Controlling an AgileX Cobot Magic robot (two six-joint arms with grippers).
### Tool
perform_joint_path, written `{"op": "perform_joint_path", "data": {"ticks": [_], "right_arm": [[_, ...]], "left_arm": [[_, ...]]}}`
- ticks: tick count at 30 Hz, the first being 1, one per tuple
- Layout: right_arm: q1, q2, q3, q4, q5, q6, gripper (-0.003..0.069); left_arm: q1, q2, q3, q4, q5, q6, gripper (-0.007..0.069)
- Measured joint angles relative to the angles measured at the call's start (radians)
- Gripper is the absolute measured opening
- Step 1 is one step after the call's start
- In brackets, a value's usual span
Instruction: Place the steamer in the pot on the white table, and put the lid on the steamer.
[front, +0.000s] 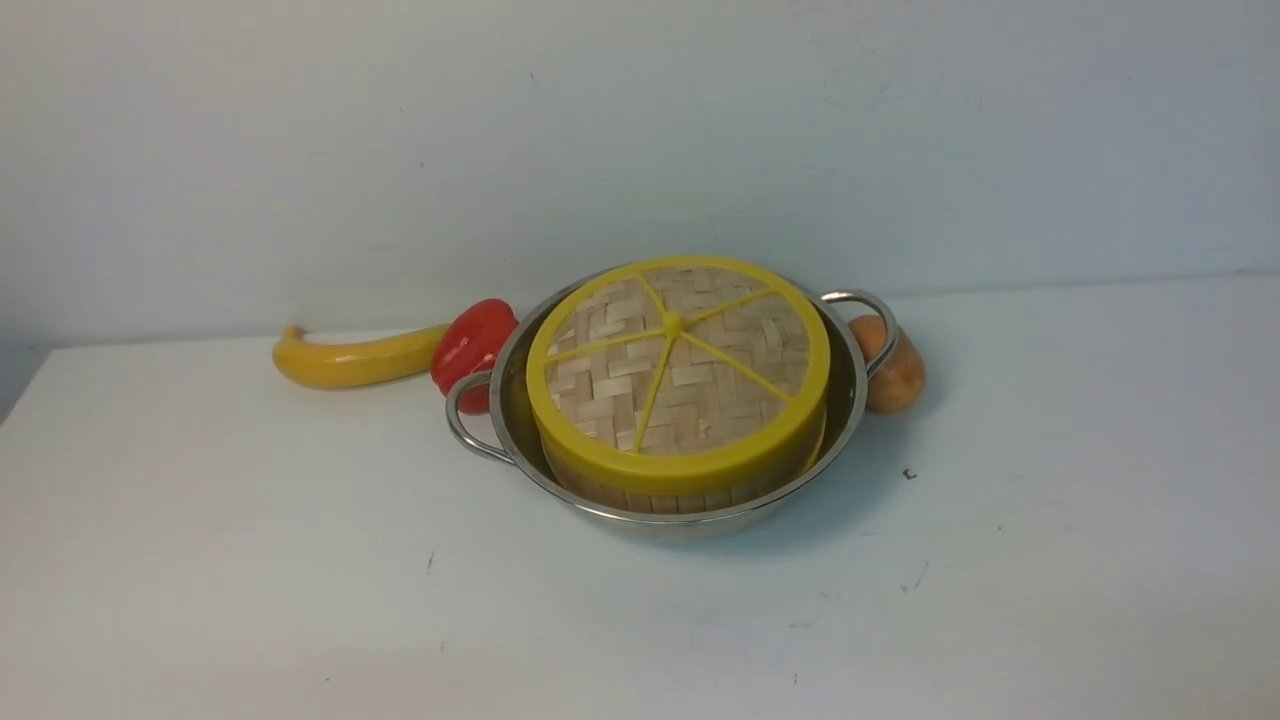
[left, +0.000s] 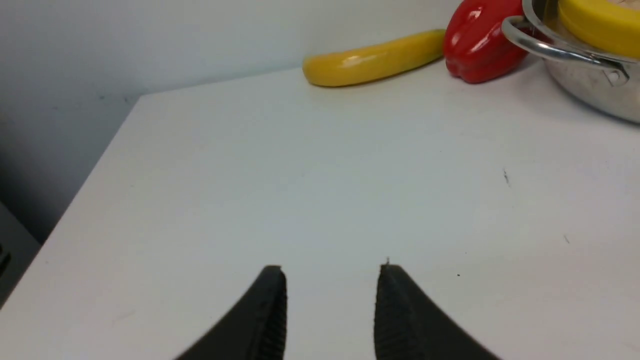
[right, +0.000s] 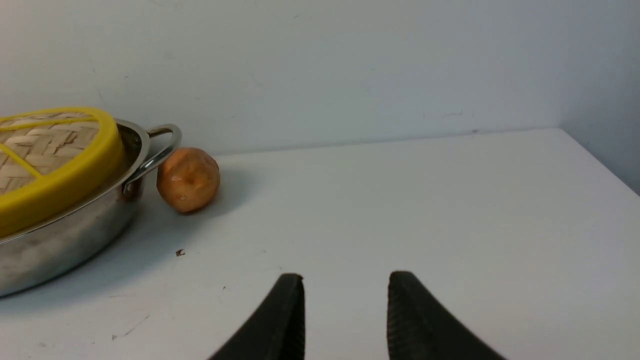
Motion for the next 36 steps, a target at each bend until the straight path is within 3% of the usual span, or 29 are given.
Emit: {"op": "perform_joint_path", "data": {"ticks": [10, 16, 20, 36], "right_arm": [[0.000, 0.000, 0.000, 0.000, 0.000, 0.000, 0.0248], [0.000, 0.000, 0.000, 0.000, 0.000, 0.000, 0.0248], [0.000, 0.000, 0.000, 0.000, 0.000, 0.000, 0.0248], [0.000, 0.000, 0.000, 0.000, 0.000, 0.000, 0.0248]], "left_arm": [[-0.002, 0.000, 0.000, -0.008, -0.001, 0.001, 0.0241], [-0.003, 0.000, 0.000, -0.151, -0.002, 0.002, 0.0241], [-0.003, 0.000, 0.000, -0.182, -0.002, 0.002, 0.0241], [-0.003, 0.000, 0.000, -0.177, -0.002, 0.018, 0.0241]]}}
